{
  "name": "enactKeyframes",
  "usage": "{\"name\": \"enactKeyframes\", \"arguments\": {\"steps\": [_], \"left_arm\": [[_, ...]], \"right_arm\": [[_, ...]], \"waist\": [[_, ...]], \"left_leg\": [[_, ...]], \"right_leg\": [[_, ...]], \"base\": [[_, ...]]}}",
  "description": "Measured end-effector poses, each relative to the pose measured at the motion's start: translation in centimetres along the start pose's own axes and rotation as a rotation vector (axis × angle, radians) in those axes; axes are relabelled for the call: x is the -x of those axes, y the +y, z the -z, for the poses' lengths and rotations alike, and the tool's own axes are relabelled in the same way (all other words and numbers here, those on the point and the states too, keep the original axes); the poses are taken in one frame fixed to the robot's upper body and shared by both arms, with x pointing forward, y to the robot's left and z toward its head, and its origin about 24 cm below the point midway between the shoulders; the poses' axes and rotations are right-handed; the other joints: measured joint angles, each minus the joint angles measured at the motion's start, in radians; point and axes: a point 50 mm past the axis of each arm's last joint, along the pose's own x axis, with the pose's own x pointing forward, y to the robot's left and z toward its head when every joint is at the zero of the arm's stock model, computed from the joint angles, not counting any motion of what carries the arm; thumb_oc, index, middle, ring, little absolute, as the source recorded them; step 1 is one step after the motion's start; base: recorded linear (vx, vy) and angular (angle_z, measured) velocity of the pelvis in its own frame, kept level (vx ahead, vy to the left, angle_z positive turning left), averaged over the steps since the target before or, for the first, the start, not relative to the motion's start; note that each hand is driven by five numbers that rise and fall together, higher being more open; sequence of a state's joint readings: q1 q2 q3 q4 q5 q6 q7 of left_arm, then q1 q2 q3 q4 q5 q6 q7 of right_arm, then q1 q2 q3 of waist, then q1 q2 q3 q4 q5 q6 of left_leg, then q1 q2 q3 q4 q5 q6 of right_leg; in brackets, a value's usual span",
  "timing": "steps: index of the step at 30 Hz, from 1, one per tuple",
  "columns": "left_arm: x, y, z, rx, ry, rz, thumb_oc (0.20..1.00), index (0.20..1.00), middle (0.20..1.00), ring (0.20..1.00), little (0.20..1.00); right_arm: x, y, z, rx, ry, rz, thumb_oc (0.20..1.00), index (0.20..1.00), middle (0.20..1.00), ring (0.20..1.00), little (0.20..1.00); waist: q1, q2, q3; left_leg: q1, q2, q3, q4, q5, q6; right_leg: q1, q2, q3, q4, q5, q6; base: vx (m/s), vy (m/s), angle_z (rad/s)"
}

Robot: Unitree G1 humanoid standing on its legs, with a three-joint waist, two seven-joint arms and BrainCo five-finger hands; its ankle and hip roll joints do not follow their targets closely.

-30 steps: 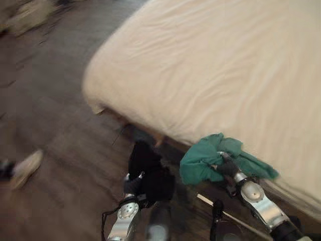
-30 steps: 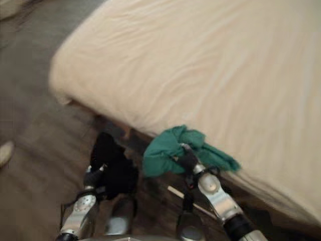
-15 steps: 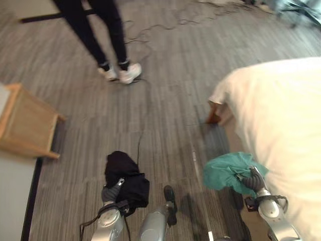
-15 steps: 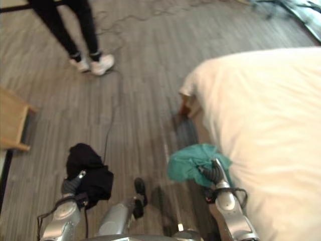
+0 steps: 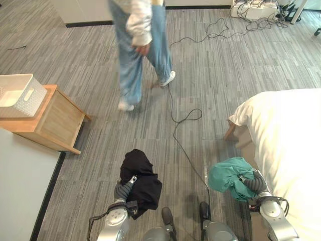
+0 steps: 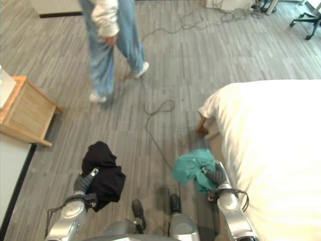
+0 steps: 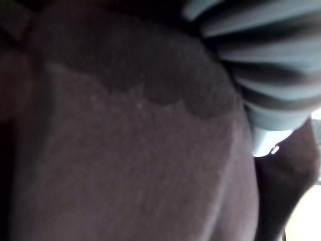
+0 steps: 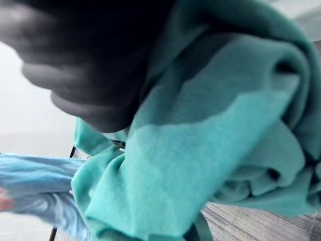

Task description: Tidy up the quilt and then pick up the clothes from the bed and put them into the laundry hamper.

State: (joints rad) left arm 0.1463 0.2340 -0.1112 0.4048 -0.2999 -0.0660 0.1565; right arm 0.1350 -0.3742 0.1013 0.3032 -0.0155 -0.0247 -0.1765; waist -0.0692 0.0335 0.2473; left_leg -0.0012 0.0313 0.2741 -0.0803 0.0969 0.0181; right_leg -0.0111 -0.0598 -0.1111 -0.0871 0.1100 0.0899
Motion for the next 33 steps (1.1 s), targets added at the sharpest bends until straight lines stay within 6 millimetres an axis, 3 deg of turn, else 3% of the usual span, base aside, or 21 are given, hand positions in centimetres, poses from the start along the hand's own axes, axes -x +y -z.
{"name": "enactKeyframes", "arguments": {"steps": [2, 4, 9, 12, 14, 16, 17, 20, 21, 24, 25, 26, 27, 29, 30, 31, 32, 33], "left_arm": [[-1.8, -0.8, 2.0, -0.009, 0.139, -0.036, 0.200, 0.200, 0.200, 0.200, 0.200], [-1.7, -0.9, 3.2, -0.033, 0.203, -0.044, 0.200, 0.200, 0.200, 0.200, 0.200], [-0.4, 0.0, 4.7, -0.008, 0.258, -0.065, 0.200, 0.200, 0.200, 0.200, 0.200], [-1.2, -0.1, 3.3, -0.019, 0.210, -0.047, 0.200, 0.200, 0.200, 0.200, 0.200], [-1.4, -0.5, 3.3, -0.015, 0.215, -0.038, 0.200, 0.200, 0.200, 0.200, 0.200], [-1.5, -0.7, 3.1, -0.014, 0.207, -0.030, 0.200, 0.200, 0.200, 0.200, 0.200], [-1.7, -1.0, 2.7, -0.009, 0.194, -0.023, 0.200, 0.200, 0.200, 0.200, 0.200], [-2.0, -1.5, 2.3, 0.002, 0.182, -0.012, 0.200, 0.200, 0.200, 0.200, 0.200], [-2.0, -1.7, 2.3, 0.006, 0.185, -0.005, 0.200, 0.200, 0.200, 0.200, 0.200], [-1.7, -1.3, 2.9, 0.013, 0.207, -0.014, 0.200, 0.200, 0.200, 0.200, 0.200], [-1.5, -1.0, 3.3, 0.017, 0.225, -0.025, 0.200, 0.200, 0.200, 0.200, 0.200], [-1.4, -0.5, 3.7, 0.023, 0.242, -0.041, 0.200, 0.200, 0.200, 0.200, 0.200], [-1.1, 0.2, 4.2, 0.028, 0.265, -0.065, 0.200, 0.200, 0.200, 0.200, 0.200], [-1.1, 1.1, 4.2, 0.019, 0.270, -0.083, 0.200, 0.200, 0.200, 0.200, 0.200], [-1.4, 1.2, 3.7, 0.011, 0.253, -0.084, 0.200, 0.200, 0.200, 0.200, 0.200], [-1.6, 1.3, 3.4, 0.005, 0.246, -0.088, 0.200, 0.200, 0.200, 0.200, 0.200], [-2.6, 0.5, 2.1, 0.005, 0.218, -0.083, 0.200, 0.200, 0.200, 0.200, 0.200], [-2.9, 0.1, 1.5, 0.009, 0.193, -0.081, 0.200, 0.200, 0.200, 0.200, 0.200]], "right_arm": [[-0.3, 0.8, 4.2, 0.030, 0.226, -0.006, 0.200, 0.200, 0.200, 0.200, 0.200], [0.4, 1.7, 6.4, 0.046, 0.347, -0.039, 0.200, 0.200, 0.200, 0.200, 0.200], [-0.1, 2.7, 5.2, 0.022, 0.302, -0.078, 0.200, 0.200, 0.200, 0.200, 0.200], [-0.9, 2.6, 3.9, -0.014, 0.257, -0.068, 0.200, 0.200, 0.200, 0.200, 0.200], [-1.8, 2.4, 2.6, -0.019, 0.216, -0.062, 0.200, 0.200, 0.200, 0.200, 0.200], [-2.0, 2.3, 2.2, -0.019, 0.200, -0.061, 0.200, 0.200, 0.200, 0.200, 0.200], [-2.2, 2.0, 1.8, -0.012, 0.180, -0.060, 0.200, 0.200, 0.200, 0.200, 0.200], [-2.5, 1.3, 1.5, 0.006, 0.171, -0.063, 0.200, 0.200, 0.200, 0.200, 0.200], [-2.5, 1.1, 1.6, 0.016, 0.175, -0.061, 0.200, 0.200, 0.200, 0.200, 0.200], [-2.2, 1.1, 2.2, 0.027, 0.192, -0.064, 0.200, 0.200, 0.200, 0.200, 0.200], [-2.0, 1.2, 2.5, 0.049, 0.200, -0.070, 0.200, 0.200, 0.200, 0.200, 0.200], [-1.9, 1.7, 2.8, 0.050, 0.215, -0.080, 0.200, 0.200, 0.200, 0.200, 0.200], [-1.7, 2.5, 3.1, 0.065, 0.228, -0.113, 0.200, 0.200, 0.200, 0.200, 0.200], [-1.3, 3.5, 3.2, 0.082, 0.223, -0.150, 0.200, 0.200, 0.200, 0.200, 0.200], [-0.9, 3.8, 3.6, 0.071, 0.235, -0.157, 0.200, 0.200, 0.200, 0.200, 0.200], [-1.1, 3.9, 3.3, 0.061, 0.228, -0.157, 0.200, 0.200, 0.200, 0.200, 0.200], [-1.6, 3.5, 2.3, 0.030, 0.193, -0.138, 0.200, 0.200, 0.200, 0.200, 0.200], [-1.5, 3.5, 2.3, 0.038, 0.187, -0.149, 0.200, 0.200, 0.200, 0.200, 0.200]], "waist": [[0.045, -0.005, -0.004], [0.086, -0.017, -0.009], [0.113, -0.015, -0.009], [0.161, -0.043, 0.010], [0.149, -0.049, 0.022], [0.156, -0.034, 0.020], [0.157, -0.032, 0.020], [0.164, -0.025, 0.022], [0.179, -0.021, 0.024], [0.209, -0.015, 0.019], [0.236, -0.013, 0.007], [0.245, -0.039, 0.003], [0.272, -0.071, -0.003], [0.269, -0.099, -0.015], [0.261, -0.110, -0.022], [0.255, -0.104, -0.011], [0.180, -0.031, 0.028], [0.171, -0.010, 0.033]], "left_leg": [[0.052, -0.002, -0.044, 0.000, 0.000, 0.000], [0.049, 0.006, -0.063, 0.000, -0.012, -0.024], [0.030, 0.023, -0.067, 0.013, -0.009, -0.047], [-0.084, 0.016, -0.126, 0.249, -0.014, -0.076], [-0.181, 0.019, -0.118, 0.437, -0.023, -0.098], [-0.197, 0.032, -0.118, 0.423, -0.030, -0.107], [-0.204, 0.027, -0.123, 0.312, -0.031, -0.109], [-0.221, 0.019, -0.087, 0.141, -0.010, -0.104], [-0.227, 0.037, 0.018, 0.068, 0.013, -0.105], [-0.223, 0.063, 0.106, 0.036, 0.038, -0.101], [-0.217, 0.073, 0.097, 0.052, 0.023, -0.098], [-0.211, 0.057, 0.101, 0.075, 0.043, -0.062], [-0.192, 0.035, 0.129, 0.088, 0.002, 0.005], [-0.152, -0.010, 0.124, 0.104, -0.025, 0.061], [-0.125, -0.040, 0.086, 0.110, -0.069, 0.078], [-0.099, -0.054, 0.056, 0.104, -0.085, 0.088], [-0.046, -0.026, -0.055, 0.085, -0.083, 0.095], [-0.010, -0.017, -0.094, 0.056, -0.079, 0.093]], "right_leg": [[0.056, 0.004, -0.012, 0.000, -0.005, -0.011], [0.059, 0.010, -0.032, 0.000, -0.025, -0.031], [0.049, 0.025, -0.044, 0.000, -0.037, -0.048], [0.049, -0.014, -0.049, 0.000, -0.045, -0.079], [0.070, -0.034, -0.058, 0.000, -0.055, -0.103], [0.078, -0.033, -0.057, 0.000, -0.059, -0.107], [0.070, -0.040, -0.050, 0.000, -0.066, -0.113], [0.070, -0.049, -0.050, 0.002, -0.080, -0.101], [0.089, -0.047, -0.054, 0.000, -0.101, -0.084], [0.151, -0.049, -0.060, 0.000, -0.156, -0.046], [0.178, -0.053, -0.045, 0.000, -0.192, -0.022], [0.194, -0.081, -0.037, 0.006, -0.211, -0.003], [0.156, -0.108, -0.026, 0.143, -0.253, 0.036], [0.062, -0.149, -0.012, 0.553, -0.290, 0.115], [0.004, -0.159, 0.005, 0.731, -0.248, 0.156], [-0.051, -0.150, 0.020, 0.888, -0.167, 0.159], [-0.093, -0.052, -0.028, 0.999, -0.266, 0.030], [-0.135, -0.024, -0.057, 0.973, -0.296, 0.015]], "base": [[0.05, -0.071, 0.23], [0.15, -0.182, 0.25], [0.08, -0.131, 0.06], [0.16, -0.074, -0.10], [0.35, -0.051, -0.11], [0.39, -0.004, -0.04], [0.45, 0.037, -0.04], [0.51, 0.048, 0.03], [0.49, 0.041, -0.03], [0.65, 0.092, -0.14], [0.61, 0.142, -0.31], [0.57, 0.153, -0.59], [0.36, 0.123, -0.38], [0.76, 0.176, 0.11], [0.93, 0.176, 0.32], [0.81, 0.067, 1.24], [0.49, -0.033, 1.31], [0.81, -0.129, 1.37]]}}
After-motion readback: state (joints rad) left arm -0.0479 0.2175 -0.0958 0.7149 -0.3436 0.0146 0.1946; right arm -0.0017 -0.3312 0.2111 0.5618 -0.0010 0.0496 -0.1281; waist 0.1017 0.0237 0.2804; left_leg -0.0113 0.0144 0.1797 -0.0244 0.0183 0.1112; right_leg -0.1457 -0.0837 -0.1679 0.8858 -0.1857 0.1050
